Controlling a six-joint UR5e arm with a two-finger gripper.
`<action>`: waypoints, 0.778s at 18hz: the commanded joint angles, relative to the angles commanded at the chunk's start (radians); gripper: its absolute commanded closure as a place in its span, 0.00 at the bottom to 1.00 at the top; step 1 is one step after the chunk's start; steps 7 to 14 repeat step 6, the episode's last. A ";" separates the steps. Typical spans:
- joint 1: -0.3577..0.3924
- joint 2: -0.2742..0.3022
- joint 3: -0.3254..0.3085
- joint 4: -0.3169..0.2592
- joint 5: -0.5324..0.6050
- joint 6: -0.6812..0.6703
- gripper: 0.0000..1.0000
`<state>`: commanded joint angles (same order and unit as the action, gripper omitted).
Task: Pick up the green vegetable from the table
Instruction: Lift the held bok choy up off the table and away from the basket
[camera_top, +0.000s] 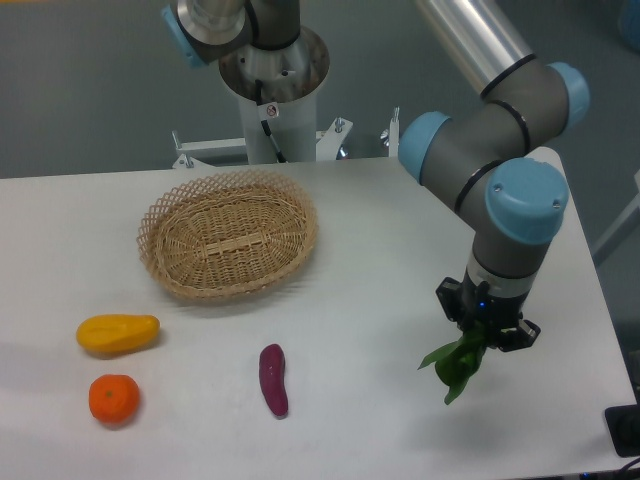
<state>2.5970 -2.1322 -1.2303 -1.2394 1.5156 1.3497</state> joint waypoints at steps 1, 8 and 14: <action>0.000 0.000 -0.001 -0.003 0.003 0.003 0.94; 0.000 0.000 -0.001 -0.003 0.006 0.003 0.94; 0.000 0.000 -0.001 -0.003 0.006 0.003 0.94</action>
